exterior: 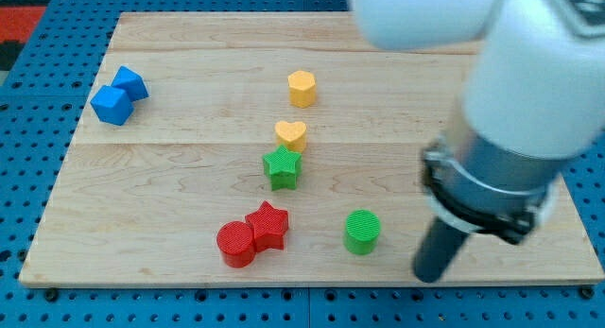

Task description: Slide the green circle to the red star

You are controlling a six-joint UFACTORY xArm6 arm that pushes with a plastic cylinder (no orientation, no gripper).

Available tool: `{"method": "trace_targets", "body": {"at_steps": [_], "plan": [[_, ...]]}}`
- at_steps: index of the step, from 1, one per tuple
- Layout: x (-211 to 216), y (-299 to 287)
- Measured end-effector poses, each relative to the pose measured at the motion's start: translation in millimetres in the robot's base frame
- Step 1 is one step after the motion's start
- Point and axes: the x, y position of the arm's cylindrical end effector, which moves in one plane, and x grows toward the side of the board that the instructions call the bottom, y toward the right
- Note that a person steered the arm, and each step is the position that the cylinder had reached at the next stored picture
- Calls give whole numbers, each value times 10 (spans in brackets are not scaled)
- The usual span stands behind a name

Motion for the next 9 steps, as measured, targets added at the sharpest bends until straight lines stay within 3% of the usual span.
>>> {"method": "trace_targets", "body": {"at_steps": [1, 3, 4, 5, 6, 7, 9], "plan": [[-209, -429], [-593, -234], [-608, -699], [-691, -777], [-700, -407], [-324, -210], [-194, -414]]}}
